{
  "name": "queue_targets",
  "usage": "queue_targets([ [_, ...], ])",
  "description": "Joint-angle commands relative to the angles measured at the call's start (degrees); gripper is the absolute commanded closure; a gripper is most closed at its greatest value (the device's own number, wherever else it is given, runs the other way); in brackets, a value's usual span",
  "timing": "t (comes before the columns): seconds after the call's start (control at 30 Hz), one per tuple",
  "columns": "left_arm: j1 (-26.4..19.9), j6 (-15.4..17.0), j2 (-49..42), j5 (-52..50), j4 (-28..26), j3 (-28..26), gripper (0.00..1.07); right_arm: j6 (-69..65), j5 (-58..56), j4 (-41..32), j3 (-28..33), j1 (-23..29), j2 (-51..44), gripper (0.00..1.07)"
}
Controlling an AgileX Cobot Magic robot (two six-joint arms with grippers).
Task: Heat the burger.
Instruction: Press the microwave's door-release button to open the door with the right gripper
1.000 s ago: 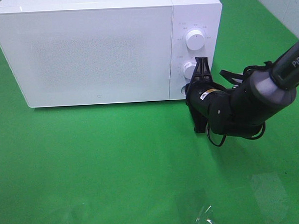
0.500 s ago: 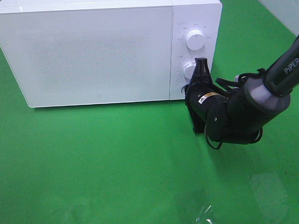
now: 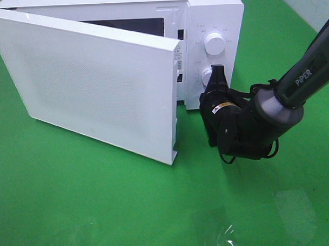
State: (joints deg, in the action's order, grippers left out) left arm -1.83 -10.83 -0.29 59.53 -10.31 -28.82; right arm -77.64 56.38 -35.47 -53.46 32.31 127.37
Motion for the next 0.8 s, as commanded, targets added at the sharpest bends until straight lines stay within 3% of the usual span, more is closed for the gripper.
queue_targets([
  [0.03, -0.2, 0.2, -1.3, -0.3, -0.1, 0.3, 0.03, 1.0, 15.4, 2.8, -5.4, -2.6, -0.6, 1.07],
  [0.8, -0.2, 0.2, -1.3, -0.3, -0.1, 0.3, 0.03, 1.1, 0.9, 2.6, -5.0, -2.5, -0.6, 1.07],
])
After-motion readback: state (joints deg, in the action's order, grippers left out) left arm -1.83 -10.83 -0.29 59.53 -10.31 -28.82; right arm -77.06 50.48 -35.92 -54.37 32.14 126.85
